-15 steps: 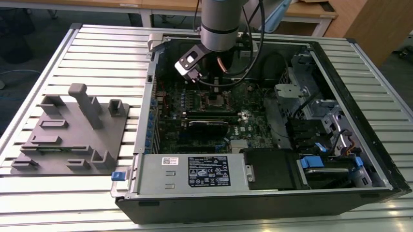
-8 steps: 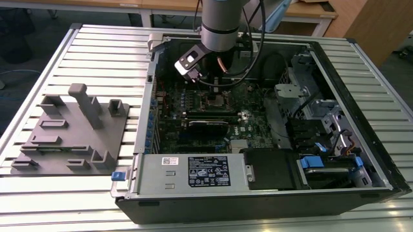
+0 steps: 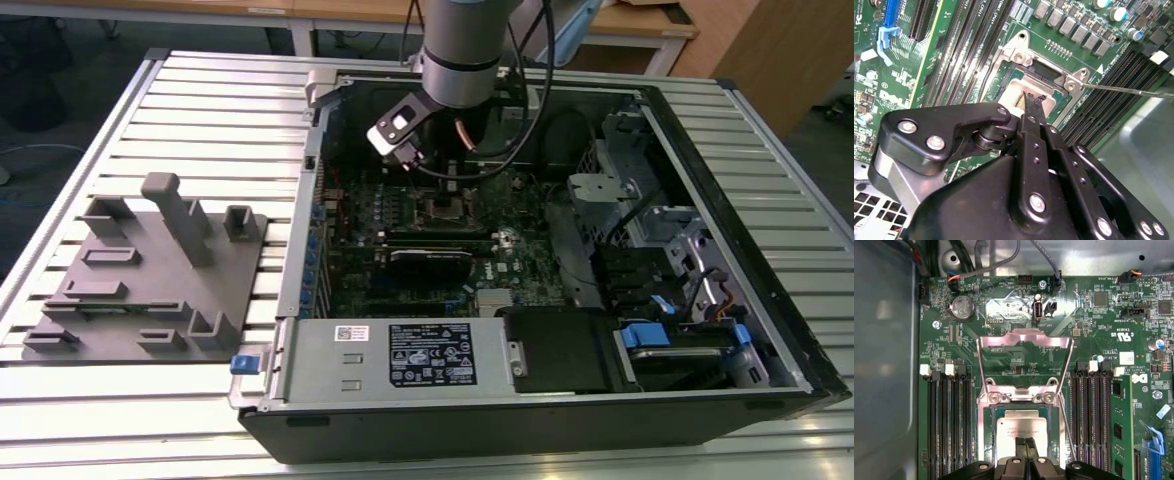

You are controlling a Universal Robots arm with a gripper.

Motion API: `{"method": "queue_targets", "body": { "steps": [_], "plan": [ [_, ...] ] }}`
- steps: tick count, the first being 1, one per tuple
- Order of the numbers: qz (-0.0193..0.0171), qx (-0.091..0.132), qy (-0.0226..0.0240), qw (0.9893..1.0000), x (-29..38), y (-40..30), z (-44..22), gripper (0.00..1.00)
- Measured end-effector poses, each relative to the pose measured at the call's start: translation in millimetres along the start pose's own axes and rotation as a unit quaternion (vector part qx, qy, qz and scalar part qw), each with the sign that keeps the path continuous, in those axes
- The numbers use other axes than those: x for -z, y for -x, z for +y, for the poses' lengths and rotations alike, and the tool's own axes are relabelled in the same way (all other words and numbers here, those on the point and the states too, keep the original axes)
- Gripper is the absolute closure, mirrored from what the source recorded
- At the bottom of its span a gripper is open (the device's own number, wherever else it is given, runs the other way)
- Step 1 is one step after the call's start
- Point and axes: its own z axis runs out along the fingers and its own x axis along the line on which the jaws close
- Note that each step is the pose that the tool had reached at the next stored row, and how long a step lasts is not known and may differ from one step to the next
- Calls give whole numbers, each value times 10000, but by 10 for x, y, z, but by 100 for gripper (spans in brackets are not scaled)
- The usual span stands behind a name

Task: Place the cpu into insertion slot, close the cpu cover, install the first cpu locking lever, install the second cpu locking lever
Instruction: 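Place the cpu into insertion slot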

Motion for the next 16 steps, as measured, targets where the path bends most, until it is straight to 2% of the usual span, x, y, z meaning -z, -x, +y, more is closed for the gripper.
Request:
{"method": "queue_targets", "body": {
  "steps": [4,16],
  "plan": [
    [-1,-33,0,10000,-9,-1,25,90],
    [-1,-101,1,9999,-35,-5,30,90]
  ]
}}
